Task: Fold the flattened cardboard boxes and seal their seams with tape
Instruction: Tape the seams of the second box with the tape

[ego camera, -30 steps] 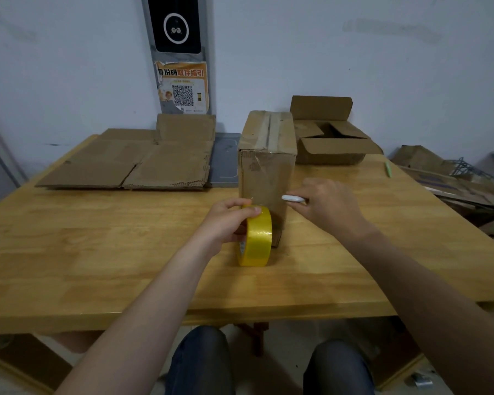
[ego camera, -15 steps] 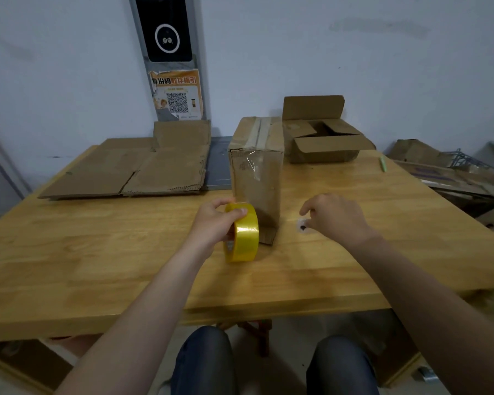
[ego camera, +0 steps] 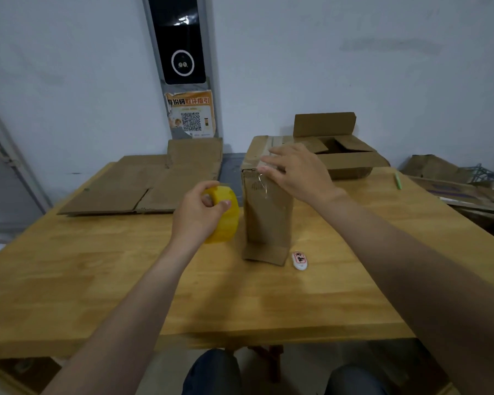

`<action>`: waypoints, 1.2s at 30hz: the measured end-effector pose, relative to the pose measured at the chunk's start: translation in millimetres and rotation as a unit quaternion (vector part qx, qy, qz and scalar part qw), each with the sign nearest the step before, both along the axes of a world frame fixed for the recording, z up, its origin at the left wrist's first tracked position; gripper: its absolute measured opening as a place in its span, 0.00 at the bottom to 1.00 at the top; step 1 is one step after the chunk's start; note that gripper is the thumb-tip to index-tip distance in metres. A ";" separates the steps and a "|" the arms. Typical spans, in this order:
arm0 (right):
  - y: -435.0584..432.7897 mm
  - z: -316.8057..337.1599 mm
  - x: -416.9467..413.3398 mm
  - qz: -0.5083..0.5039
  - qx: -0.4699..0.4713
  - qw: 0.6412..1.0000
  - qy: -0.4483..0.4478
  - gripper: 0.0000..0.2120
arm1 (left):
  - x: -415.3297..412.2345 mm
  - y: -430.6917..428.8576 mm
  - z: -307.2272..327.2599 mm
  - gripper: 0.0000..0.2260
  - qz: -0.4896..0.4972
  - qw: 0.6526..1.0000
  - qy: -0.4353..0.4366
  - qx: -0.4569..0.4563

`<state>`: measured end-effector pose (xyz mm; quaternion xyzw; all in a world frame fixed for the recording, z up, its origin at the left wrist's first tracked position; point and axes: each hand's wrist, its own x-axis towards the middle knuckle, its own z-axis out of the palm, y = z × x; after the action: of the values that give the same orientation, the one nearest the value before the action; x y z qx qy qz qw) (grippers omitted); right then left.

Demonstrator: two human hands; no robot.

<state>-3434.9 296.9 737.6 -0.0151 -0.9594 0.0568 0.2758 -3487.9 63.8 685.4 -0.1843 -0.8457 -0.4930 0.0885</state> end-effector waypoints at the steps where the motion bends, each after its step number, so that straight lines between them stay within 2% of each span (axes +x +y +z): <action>1: -0.3 0.8 -6.1 -0.001 -0.014 1.000 -0.009 0.22 | -3.4 -0.6 -0.4 0.18 -0.002 1.000 -0.003 0.004; 4: 1.0 -7.3 -14.8 -0.002 -0.046 0.999 -0.008 0.21 | -13.4 -2.2 -2.8 0.19 -0.005 1.000 -0.011 0.008; 8: 2.5 -25.1 -15.7 -0.012 -0.075 0.997 -0.017 0.29 | -24.7 -1.3 -7.3 0.19 -0.008 1.000 -0.014 0.002; 12: -0.6 -27.2 -14.3 -0.047 0.037 0.998 -0.026 0.40 | -31.8 3.2 -11.6 0.20 -0.012 1.000 -0.015 -0.002; 15: 0.3 -26.8 -13.8 -0.058 0.082 0.994 -0.038 0.42 | -34.0 6.1 -13.3 0.21 -0.018 1.000 -0.020 0.002; 21: 0.8 -22.8 -19.0 -0.068 0.028 0.997 0.010 0.28 | -32.7 6.1 -17.0 0.21 -0.022 0.999 -0.028 0.004; 25: -0.9 -20.7 -20.2 -0.059 0.020 0.998 -0.031 0.34 | -28.2 -0.6 -14.8 0.20 -0.027 0.999 -0.031 0.002; 28: -4.7 -15.6 -13.7 -0.076 0.062 0.992 -0.074 0.39 | -23.0 -4.8 -11.5 0.21 -0.029 0.999 -0.030 -0.001; 31: -13.0 -19.8 6.8 -0.089 0.092 0.991 -0.027 0.38 | -14.3 -9.2 -10.2 0.20 -0.035 0.999 -0.028 0.001; 34: -14.3 -35.8 40.7 -0.055 0.065 0.996 0.038 0.30 | -5.4 -11.5 -16.2 0.19 -0.036 0.999 -0.032 0.002; 36: -8.2 -49.7 61.8 -0.006 0.057 0.998 0.012 0.21 | -0.4 -8.4 -20.2 0.19 -0.043 0.998 -0.040 -0.007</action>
<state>-3373.0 288.6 687.8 -0.0042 -0.9576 0.0009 0.2882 -3488.3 55.4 665.2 -0.2011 -0.8431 -0.4978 0.0319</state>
